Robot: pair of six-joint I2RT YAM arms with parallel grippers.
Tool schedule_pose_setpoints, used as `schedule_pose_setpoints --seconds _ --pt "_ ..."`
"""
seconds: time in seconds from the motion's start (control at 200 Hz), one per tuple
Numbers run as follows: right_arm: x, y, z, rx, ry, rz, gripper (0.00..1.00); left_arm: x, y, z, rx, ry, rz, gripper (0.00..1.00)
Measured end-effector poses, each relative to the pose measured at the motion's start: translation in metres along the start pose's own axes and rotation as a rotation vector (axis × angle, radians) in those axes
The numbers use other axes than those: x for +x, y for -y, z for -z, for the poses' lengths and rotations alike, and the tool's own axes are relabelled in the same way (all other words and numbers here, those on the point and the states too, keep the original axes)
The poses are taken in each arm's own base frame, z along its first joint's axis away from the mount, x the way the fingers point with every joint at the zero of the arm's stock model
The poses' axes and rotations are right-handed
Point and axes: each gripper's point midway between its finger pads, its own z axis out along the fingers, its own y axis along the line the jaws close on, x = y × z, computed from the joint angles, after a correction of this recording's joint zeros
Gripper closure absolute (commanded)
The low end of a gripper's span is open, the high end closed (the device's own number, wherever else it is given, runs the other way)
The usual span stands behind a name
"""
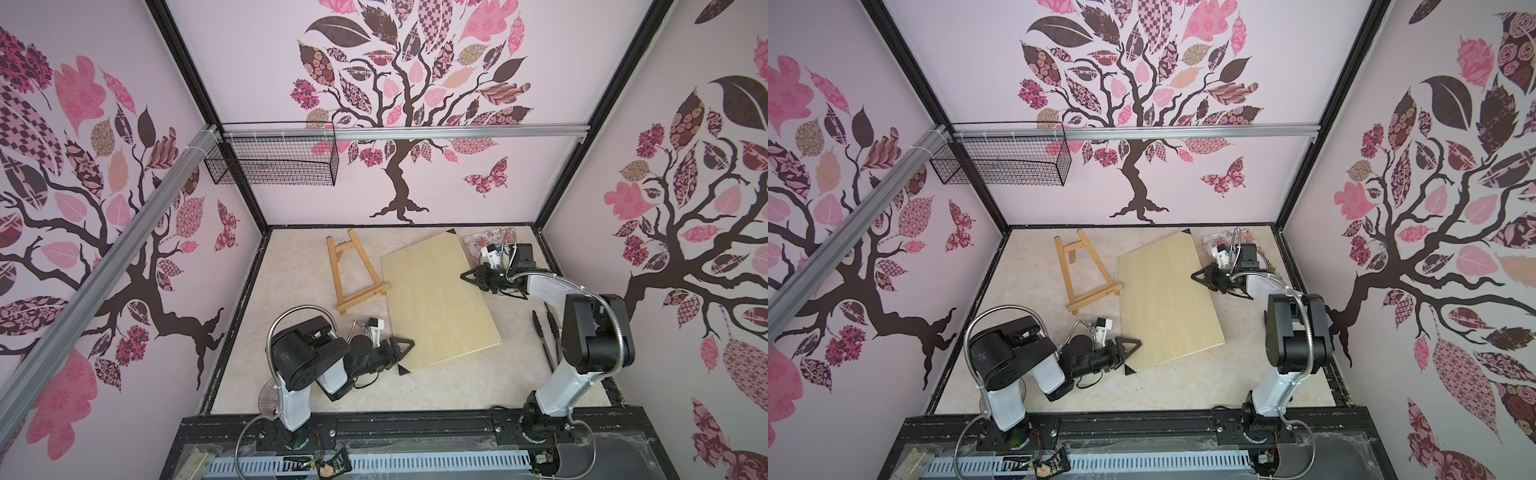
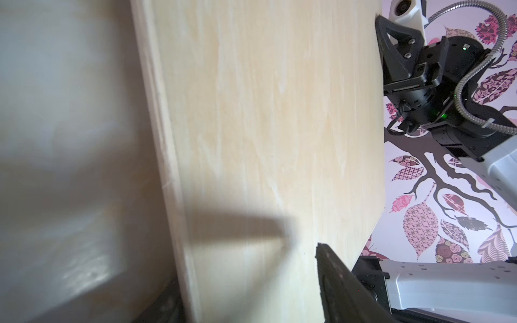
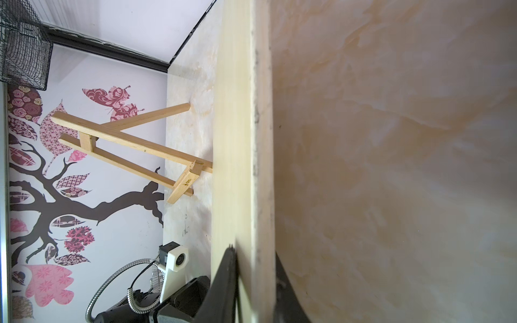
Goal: Disassemble the easel
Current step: Place the drawing board at the center of the board.
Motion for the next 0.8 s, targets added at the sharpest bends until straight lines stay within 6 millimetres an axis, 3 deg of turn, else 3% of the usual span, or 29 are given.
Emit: schedule_pose_setpoints --seconds 0.415,0.535,0.8 --pt "-0.007 0.004 -0.011 0.004 -0.035 0.026 0.95 0.000 0.001 0.001 -0.010 -0.002 -0.033 0.31" --pt "-0.009 0.005 -0.013 0.008 -0.040 0.033 0.94 0.000 0.001 0.003 -0.010 -0.002 -0.034 0.24" --pt "-0.008 0.011 -0.016 0.012 -0.049 0.037 0.79 -0.004 0.003 0.010 -0.057 0.014 -0.078 0.21"
